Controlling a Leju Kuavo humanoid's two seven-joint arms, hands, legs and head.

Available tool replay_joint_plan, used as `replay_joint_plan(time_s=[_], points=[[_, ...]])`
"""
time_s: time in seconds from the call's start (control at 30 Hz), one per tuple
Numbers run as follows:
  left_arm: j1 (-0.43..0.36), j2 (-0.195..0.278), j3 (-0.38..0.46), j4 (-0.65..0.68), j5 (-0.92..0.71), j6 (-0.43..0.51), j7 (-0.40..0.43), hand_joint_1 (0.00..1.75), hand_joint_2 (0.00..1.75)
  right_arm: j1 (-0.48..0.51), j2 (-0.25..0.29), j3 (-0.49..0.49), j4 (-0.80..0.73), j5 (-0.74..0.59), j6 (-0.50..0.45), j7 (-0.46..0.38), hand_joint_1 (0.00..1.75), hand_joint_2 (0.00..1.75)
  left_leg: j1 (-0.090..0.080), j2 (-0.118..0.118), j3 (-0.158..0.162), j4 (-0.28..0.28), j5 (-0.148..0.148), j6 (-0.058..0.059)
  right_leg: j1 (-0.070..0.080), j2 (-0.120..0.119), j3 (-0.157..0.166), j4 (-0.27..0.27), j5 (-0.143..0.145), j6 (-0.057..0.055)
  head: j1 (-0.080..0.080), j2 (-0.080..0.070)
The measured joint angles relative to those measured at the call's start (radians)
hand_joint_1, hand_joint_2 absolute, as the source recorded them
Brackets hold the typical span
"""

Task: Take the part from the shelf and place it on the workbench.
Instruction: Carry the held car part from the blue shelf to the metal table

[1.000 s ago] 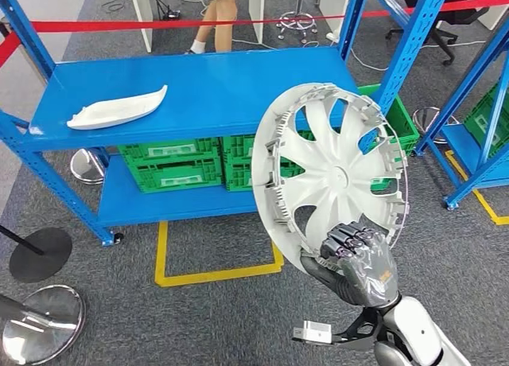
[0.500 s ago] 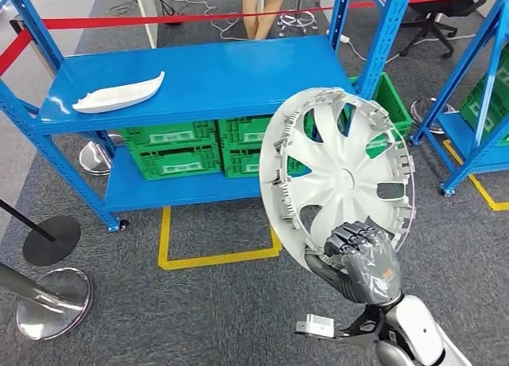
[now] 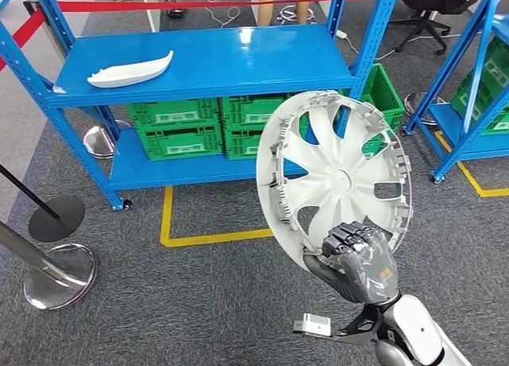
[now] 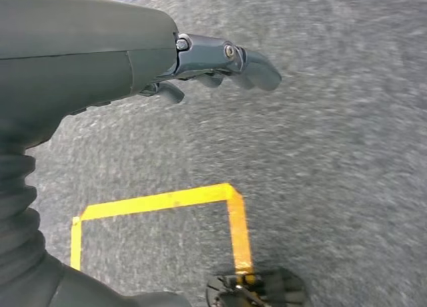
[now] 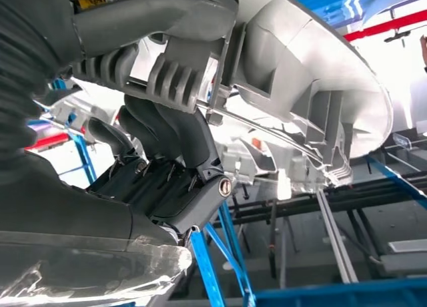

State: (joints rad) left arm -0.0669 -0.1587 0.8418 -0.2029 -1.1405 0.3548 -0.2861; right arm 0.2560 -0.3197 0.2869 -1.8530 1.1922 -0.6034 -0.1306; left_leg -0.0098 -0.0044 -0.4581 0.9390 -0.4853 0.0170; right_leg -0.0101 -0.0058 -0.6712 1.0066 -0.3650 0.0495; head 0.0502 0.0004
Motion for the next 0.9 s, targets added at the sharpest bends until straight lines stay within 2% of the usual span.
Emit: replay_joint_plan(time_s=[0.03,0.1,0.13,0.17,0.2,0.23,0.27,0.3,0.33,0.37,0.4,0.43,0.47,0.5,0.53,0.6,0.63,0.67,0.7,0.73,0.77,0.8,0.83,0.87,0.9], points=[[0.001,0.000,0.001,0.000,0.000,0.000,0.001,0.00,1.75,0.001,0.000,-0.001,0.001,0.003,0.001,0.001,1.75,1.75,0.001,0.002,-0.014,-0.001,0.013,0.006,-0.001,0.001,-0.013,0.039,-0.048,0.005,0.001,0.000],[0.001,0.000,0.003,0.000,0.000,0.000,0.001,0.00,1.75,0.001,0.000,-0.004,0.003,0.008,0.003,0.005,1.75,1.75,0.000,0.003,-0.046,0.000,0.042,0.012,-0.001,0.002,-0.041,0.170,-0.156,0.011,0.004,0.000],[0.001,0.000,0.005,0.000,-0.001,0.000,0.001,0.00,1.75,0.001,0.000,-0.005,0.004,0.010,0.004,0.007,1.75,1.75,-0.001,0.003,-0.065,0.001,0.057,0.013,-0.001,0.002,-0.048,0.236,-0.183,0.013,0.004,0.000],[0.001,0.000,0.007,0.000,-0.001,-0.001,0.001,0.00,1.75,0.001,0.000,-0.006,0.006,0.012,0.004,0.008,1.75,1.75,-0.003,0.003,-0.085,0.002,0.072,0.012,-0.001,0.002,-0.043,0.281,-0.181,0.013,0.004,0.000],[0.001,0.000,0.008,0.000,-0.001,-0.002,0.001,0.00,1.75,0.001,0.000,-0.008,0.007,0.014,0.005,0.009,1.75,1.75,-0.004,0.003,-0.105,0.004,0.087,0.011,-0.001,0.002,-0.025,0.294,-0.158,0.012,0.004,0.000],[0.001,0.000,0.009,0.000,-0.001,-0.002,0.001,0.00,1.75,0.002,0.000,-0.009,0.008,0.015,0.005,0.011,1.75,1.75,-0.004,0.003,-0.124,0.007,0.100,0.009,-0.001,0.002,0.012,0.270,-0.126,0.010,0.004,0.000],[0.000,0.000,0.010,0.000,-0.002,-0.003,0.001,0.00,1.75,0.001,0.000,-0.012,0.009,0.016,0.005,0.012,1.75,1.75,-0.004,0.002,-0.141,0.010,0.113,0.007,-0.001,0.003,0.067,0.212,-0.105,0.007,0.004,0.000],[-0.001,-0.001,0.010,0.000,-0.002,-0.003,0.001,0.00,1.75,0.000,0.000,-0.014,0.010,0.016,0.005,0.014,1.75,1.75,-0.006,0.001,-0.156,0.014,0.125,0.003,0.000,0.004,0.135,0.125,-0.112,0.005,0.004,0.000],[-0.001,-0.001,0.010,0.000,-0.002,-0.004,0.001,0.00,1.75,0.000,0.000,-0.016,0.010,0.017,0.005,0.014,1.75,1.75,-0.007,0.000,-0.164,0.015,0.137,-0.001,0.002,0.006,0.190,0.047,-0.129,0.002,0.004,0.000],[-0.002,0.000,0.010,0.000,-0.002,-0.004,0.000,0.00,1.75,-0.001,0.000,-0.018,0.010,0.017,0.006,0.015,1.75,1.75,-0.007,-0.001,-0.170,0.015,0.149,-0.006,0.004,0.008,0.225,-0.012,-0.149,-0.001,0.004,0.000],[-0.002,0.000,0.011,0.000,-0.002,-0.004,0.000,0.00,1.75,0.000,0.001,-0.019,0.011,0.017,0.006,0.016,1.75,1.75,-0.007,-0.001,-0.174,0.013,0.161,-0.011,0.007,0.009,0.238,-0.045,-0.161,-0.006,0.002,0.000],[0.000,0.000,0.012,0.000,-0.002,-0.004,0.000,0.00,1.75,0.000,0.001,-0.020,0.011,0.018,0.006,0.016,1.75,1.75,-0.006,-0.002,-0.177,0.010,0.174,-0.017,0.008,0.009,0.226,-0.045,-0.154,-0.014,0.001,0.000],[0.002,0.001,0.012,0.000,-0.002,-0.004,-0.001,0.00,1.75,0.000,0.001,-0.020,0.012,0.019,0.007,0.016,1.75,1.75,-0.004,-0.004,-0.185,0.011,0.174,-0.024,0.008,0.008,0.213,-0.045,-0.143,-0.022,0.000,0.000],[0.004,0.001,0.013,0.000,-0.002,-0.004,-0.001,0.00,1.75,-0.001,0.001,-0.020,0.012,0.019,0.007,0.017,1.75,1.75,-0.003,-0.005,-0.196,0.026,0.150,-0.030,0.007,0.006,0.199,-0.044,-0.130,-0.033,-0.003,0.001],[0.007,0.002,0.014,0.000,-0.002,-0.004,-0.001,0.00,1.75,-0.001,0.001,-0.021,0.012,0.019,0.007,0.017,1.75,1.75,-0.002,-0.005,-0.210,0.061,0.105,-0.036,0.005,0.004,0.184,-0.044,-0.115,-0.041,-0.006,0.000],[0.007,0.002,0.014,0.000,-0.002,-0.005,-0.001,0.00,1.75,0.000,0.002,-0.022,0.012,0.019,0.007,0.018,1.75,1.75,0.001,-0.005,-0.242,0.191,-0.017,-0.045,0.004,0.003,0.153,-0.042,-0.084,-0.048,-0.010,0.000],[0.006,0.001,0.014,0.000,-0.002,-0.005,-0.001,0.00,1.75,0.000,0.002,-0.022,0.012,0.019,0.007,0.019,1.75,1.75,0.002,-0.005,-0.252,0.261,-0.054,-0.048,0.005,0.002,0.135,-0.040,-0.069,-0.048,-0.010,0.000],[0.006,0.001,0.014,0.000,-0.003,-0.005,-0.001,0.00,1.75,0.001,0.002,-0.022,0.012,0.019,0.007,0.019,1.75,1.75,0.003,-0.005,-0.254,0.312,-0.063,-0.050,0.005,0.002,0.116,-0.038,-0.057,-0.047,-0.010,0.000],[0.005,0.001,0.014,0.000,-0.003,-0.005,0.000,0.00,1.75,0.003,0.002,-0.022,0.012,0.019,0.007,0.019,1.75,1.75,0.003,-0.005,-0.242,0.335,-0.044,-0.050,0.005,0.001,0.097,-0.035,-0.046,-0.046,-0.010,0.000],[0.004,0.001,0.015,0.000,-0.003,-0.004,0.003,0.00,1.75,0.004,0.002,-0.022,0.012,0.020,0.007,0.020,1.75,1.75,0.003,-0.005,-0.216,0.325,-0.009,-0.048,0.005,0.001,0.078,-0.032,-0.035,-0.044,-0.010,0.000],[0.004,0.002,0.015,0.000,-0.003,-0.003,0.006,0.00,1.75,0.006,0.002,-0.022,0.012,0.020,0.007,0.021,1.75,1.75,0.003,-0.005,-0.174,0.283,0.021,-0.044,0.006,0.001,0.061,-0.029,-0.025,-0.042,-0.010,0.000],[0.003,0.002,0.016,0.000,-0.003,-0.003,0.010,0.00,1.75,0.008,0.002,-0.022,0.012,0.021,0.007,0.022,1.75,1.75,0.002,-0.005,-0.113,0.214,0.030,-0.039,0.007,0.001,0.047,-0.025,-0.014,-0.039,-0.010,0.000],[0.002,0.002,0.016,0.000,-0.003,-0.002,0.013,0.00,1.75,0.009,0.002,-0.022,0.012,0.021,0.007,0.023,1.75,1.75,0.001,-0.005,-0.049,0.129,0.015,-0.033,0.009,0.001,0.037,-0.020,-0.005,-0.035,-0.010,0.000],[0.000,0.002,0.016,0.000,-0.003,-0.002,0.014,0.00,1.75,0.009,0.002,-0.023,0.012,0.021,0.007,0.024,1.75,1.75,-0.001,-0.005,-0.001,0.060,-0.007,-0.028,0.010,0.000,0.031,-0.018,0.004,-0.030,-0.009,0.000],[-0.002,0.002,0.016,0.000,-0.002,-0.002,0.014,0.00,1.75,0.010,0.002,-0.023,0.011,0.022,0.007,0.025,1.75,1.75,-0.003,-0.005,0.030,0.012,-0.027,-0.022,0.010,0.000,0.028,-0.016,0.013,-0.025,-0.009,0.000]])
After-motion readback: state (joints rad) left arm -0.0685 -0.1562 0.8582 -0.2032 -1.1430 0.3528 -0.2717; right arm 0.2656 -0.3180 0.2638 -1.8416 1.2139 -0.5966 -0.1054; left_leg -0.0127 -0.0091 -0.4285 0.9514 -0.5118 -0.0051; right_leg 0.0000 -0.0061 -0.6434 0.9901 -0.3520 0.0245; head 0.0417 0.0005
